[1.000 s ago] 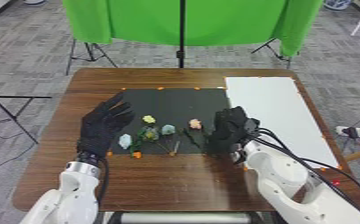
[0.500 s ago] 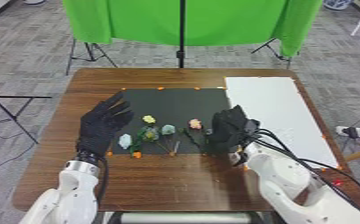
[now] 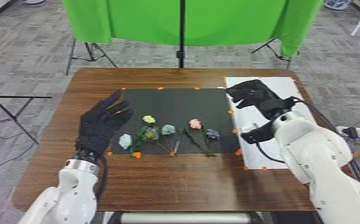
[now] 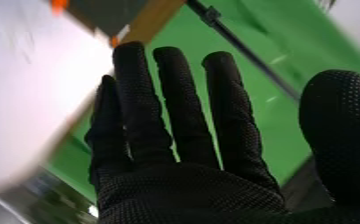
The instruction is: Arrange flowers
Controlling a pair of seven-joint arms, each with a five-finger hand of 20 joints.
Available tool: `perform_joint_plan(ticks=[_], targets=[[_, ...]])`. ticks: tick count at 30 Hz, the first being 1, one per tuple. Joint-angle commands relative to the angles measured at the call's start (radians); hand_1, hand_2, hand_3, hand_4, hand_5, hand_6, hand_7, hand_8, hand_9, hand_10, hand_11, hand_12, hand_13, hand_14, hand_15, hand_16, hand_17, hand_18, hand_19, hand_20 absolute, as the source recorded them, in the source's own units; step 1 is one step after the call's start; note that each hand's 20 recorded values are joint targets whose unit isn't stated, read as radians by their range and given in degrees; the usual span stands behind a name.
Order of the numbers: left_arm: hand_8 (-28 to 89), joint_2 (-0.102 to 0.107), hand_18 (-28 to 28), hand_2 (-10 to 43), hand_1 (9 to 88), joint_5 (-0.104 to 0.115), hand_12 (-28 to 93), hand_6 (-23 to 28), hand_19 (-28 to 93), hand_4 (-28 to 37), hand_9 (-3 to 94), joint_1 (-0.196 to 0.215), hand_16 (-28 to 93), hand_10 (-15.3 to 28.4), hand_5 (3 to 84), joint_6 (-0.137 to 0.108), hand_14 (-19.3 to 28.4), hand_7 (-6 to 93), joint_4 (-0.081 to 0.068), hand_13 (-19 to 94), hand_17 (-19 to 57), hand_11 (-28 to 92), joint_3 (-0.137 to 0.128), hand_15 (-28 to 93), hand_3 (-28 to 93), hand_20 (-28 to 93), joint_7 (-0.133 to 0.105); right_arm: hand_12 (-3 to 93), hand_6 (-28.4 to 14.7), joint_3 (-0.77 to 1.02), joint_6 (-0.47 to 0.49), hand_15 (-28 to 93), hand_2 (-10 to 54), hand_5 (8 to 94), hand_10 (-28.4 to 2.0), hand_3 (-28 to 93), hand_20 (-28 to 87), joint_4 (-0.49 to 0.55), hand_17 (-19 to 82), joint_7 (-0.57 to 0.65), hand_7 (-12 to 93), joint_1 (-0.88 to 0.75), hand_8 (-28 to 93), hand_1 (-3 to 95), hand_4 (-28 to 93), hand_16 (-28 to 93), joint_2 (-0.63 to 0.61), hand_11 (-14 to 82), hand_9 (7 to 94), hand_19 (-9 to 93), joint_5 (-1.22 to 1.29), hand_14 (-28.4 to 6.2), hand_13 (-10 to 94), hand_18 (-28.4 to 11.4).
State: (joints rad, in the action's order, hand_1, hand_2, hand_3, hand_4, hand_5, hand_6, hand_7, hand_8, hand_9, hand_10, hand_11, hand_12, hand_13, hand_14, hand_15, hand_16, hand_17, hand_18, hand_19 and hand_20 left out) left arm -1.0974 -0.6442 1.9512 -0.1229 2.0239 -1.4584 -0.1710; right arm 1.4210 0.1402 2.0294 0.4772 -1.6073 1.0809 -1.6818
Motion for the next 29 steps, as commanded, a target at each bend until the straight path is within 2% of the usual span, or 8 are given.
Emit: perform_joint_plan(ticks=[1, 8, 10, 13, 18, 20, 26, 29], targets=[[-8, 0.001, 28.4, 6.4, 22.3, -0.009, 11, 8.7, 48, -27.5, 35.2, 0.045, -8, 18.7, 40.6, 0.034, 27.7, 9.8, 0.005, 27, -6.5, 23, -0.055, 54, 80, 29, 0.013, 12.7, 0.2, 0.089, -0.073, 37, 4.1, 51.9, -17.8, 80, 30, -0.014, 5, -0.018, 14, -0.129, -13, 19.7, -28, 9, 0.095, 16.0, 53.3, 55, 0.695, -21.1, 40, -22.8], [-8, -0.024, 28.4, 6.3, 22.1, -0.020, 11, 8.5, 49, -27.5, 35.2, 0.099, -8, 18.7, 40.2, 0.056, 27.9, 9.4, 0.021, 27, -6.4, 22, -0.105, 53, 80, 28, 0.015, 12.0, 1.7, 0.157, -0.138, 22, 4.7, 48.0, -16.0, 79, 23, -0.001, 1, -0.148, 12, -0.237, -12, 18.2, -28, 14, 0.094, 9.9, 48.4, 48, 0.790, -21.4, 35, -23.1], [-8, -0.016, 28.4, 6.2, 22.1, -0.007, 11, 7.3, 49, -27.4, 35.1, 0.111, -8, 18.5, 37.9, 0.039, 27.8, 9.3, 0.022, 27, -6.3, 22, -0.101, 52, 80, 28, -0.008, 12.2, 2.3, 0.128, -0.198, 21, 5.2, 47.1, -15.5, 80, 22, -0.005, 1, -0.265, 12, -0.258, -12, 17.3, -28, 15, 0.061, 9.4, 47.9, 47, 0.787, -21.3, 34, -23.0], [-9, -0.021, 28.4, 6.1, 22.1, -0.009, 11, 4.4, 48, -27.4, 34.8, 0.120, -8, 18.4, 34.1, 0.039, 27.2, 9.4, 0.021, 27, -6.4, 21, -0.109, 49, 80, 26, -0.014, 12.1, 4.5, 0.122, -0.206, 20, 6.1, 45.3, -14.2, 80, 22, -0.015, 0, -0.334, 13, -0.274, -12, 17.2, -28, 16, 0.052, 9.1, 47.7, 46, 0.802, -20.8, 34, -22.9], [-9, -0.037, 28.4, 5.9, 22.1, -0.023, 11, 4.2, 48, -27.5, 34.5, 0.119, -7, 18.2, 34.4, 0.055, 27.2, 9.6, 0.019, 27, -6.6, 21, -0.110, 49, 80, 25, 0.005, 12.2, 5.4, 0.124, -0.213, 19, 6.4, 43.9, -13.1, 81, 22, -0.028, 0, -0.374, 13, -0.292, -13, 17.0, -28, 17, 0.052, 9.2, 47.7, 45, 0.830, -20.4, 34, -22.6], [-9, -0.027, 28.4, 5.9, 22.0, -0.014, 11, 4.8, 49, -27.4, 34.4, 0.116, -6, 18.2, 35.2, 0.050, 27.4, 9.5, 0.020, 27, -6.7, 21, -0.100, 49, 80, 25, -0.010, 12.3, 5.3, 0.124, -0.210, 20, 6.5, 44.4, -13.3, 81, 22, -0.029, 1, -0.389, 14, -0.291, -13, 16.9, -28, 18, 0.049, 9.4, 48.1, 46, 0.818, -20.0, 35, -22.6], [-9, -0.040, 28.4, 5.8, 22.0, -0.020, 12, 6.2, 52, -27.3, 34.6, 0.124, -6, 18.9, 36.6, 0.051, 27.7, 9.6, 0.022, 27, -6.0, 22, -0.109, 52, 80, 27, 0.002, 12.7, 5.0, 0.165, -0.185, 23, 6.7, 45.0, -13.5, 81, 24, -0.026, 2, -0.371, 14, -0.309, -13, 17.1, -28, 19, 0.063, 10.0, 49.1, 48, 0.832, -19.7, 37, -22.8], [-9, -0.039, 28.4, 5.9, 22.1, -0.020, 12, 6.9, 53, -27.2, 34.7, 0.127, -7, 19.2, 37.5, 0.050, 27.9, 9.7, 0.023, 27, -5.5, 23, -0.116, 53, 80, 28, -0.002, 12.8, 4.7, 0.187, -0.154, 26, 6.9, 45.1, -14.4, 81, 26, -0.025, 3, -0.350, 13, -0.314, -13, 17.0, -28, 19, 0.076, 10.6, 49.7, 50, 0.827, -19.7, 38, -22.9]])
